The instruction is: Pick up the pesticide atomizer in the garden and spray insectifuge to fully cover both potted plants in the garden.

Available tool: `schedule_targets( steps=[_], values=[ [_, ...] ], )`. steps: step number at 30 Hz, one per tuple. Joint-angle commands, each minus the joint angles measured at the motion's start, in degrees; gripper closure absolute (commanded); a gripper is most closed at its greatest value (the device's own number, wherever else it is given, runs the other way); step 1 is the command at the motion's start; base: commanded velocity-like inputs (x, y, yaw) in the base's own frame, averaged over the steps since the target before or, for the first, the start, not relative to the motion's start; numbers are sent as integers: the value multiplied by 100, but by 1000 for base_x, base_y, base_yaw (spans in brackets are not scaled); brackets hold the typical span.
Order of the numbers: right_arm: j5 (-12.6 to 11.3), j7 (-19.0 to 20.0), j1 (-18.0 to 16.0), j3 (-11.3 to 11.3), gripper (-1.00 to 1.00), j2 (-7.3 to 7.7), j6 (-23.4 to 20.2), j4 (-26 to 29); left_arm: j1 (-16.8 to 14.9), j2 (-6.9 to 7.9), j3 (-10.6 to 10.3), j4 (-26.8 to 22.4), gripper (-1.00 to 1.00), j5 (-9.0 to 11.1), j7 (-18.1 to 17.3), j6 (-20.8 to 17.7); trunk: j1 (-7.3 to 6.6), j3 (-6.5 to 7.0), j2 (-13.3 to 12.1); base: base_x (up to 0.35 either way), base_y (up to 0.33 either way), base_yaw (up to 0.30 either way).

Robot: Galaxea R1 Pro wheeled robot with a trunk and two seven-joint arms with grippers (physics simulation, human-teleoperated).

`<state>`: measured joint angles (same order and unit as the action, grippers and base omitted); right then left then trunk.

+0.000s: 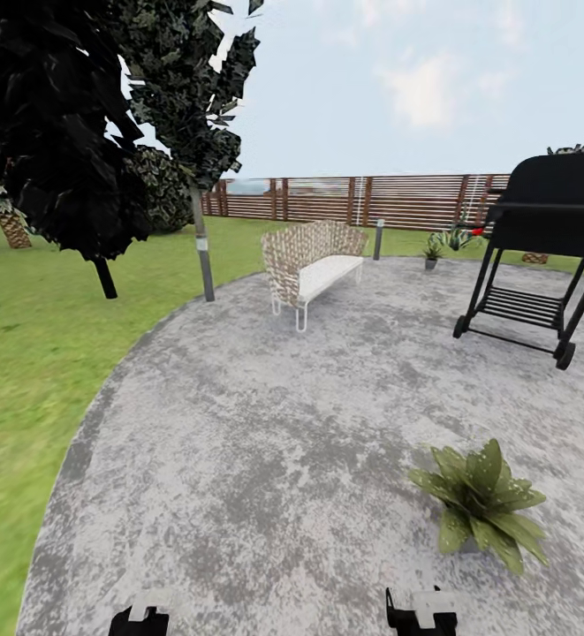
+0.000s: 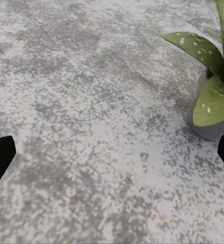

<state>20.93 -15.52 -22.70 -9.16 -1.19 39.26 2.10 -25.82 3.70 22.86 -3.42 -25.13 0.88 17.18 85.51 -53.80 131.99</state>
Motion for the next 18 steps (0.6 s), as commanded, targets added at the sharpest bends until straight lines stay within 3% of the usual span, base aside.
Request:
schedule_targets(
  steps=[1, 6, 18],
  values=[
    [61, -31, -5, -42, -100, -7, 13, -19, -4, 0, 44, 8, 100, -61, 9, 22, 1, -5, 2, 241, 249, 0],
    [61, -17, -5, -42, -100, -15, 12, -48, -2, 0, 44, 8, 100, -60, 9, 22, 1, -5, 2, 242, 249, -15],
    [61, -29, -6, -42, -100, -12, 12, -43, -2, 0, 44, 8, 100, -62, 9, 22, 1, -5, 2, 242, 248, -252]
  ],
)
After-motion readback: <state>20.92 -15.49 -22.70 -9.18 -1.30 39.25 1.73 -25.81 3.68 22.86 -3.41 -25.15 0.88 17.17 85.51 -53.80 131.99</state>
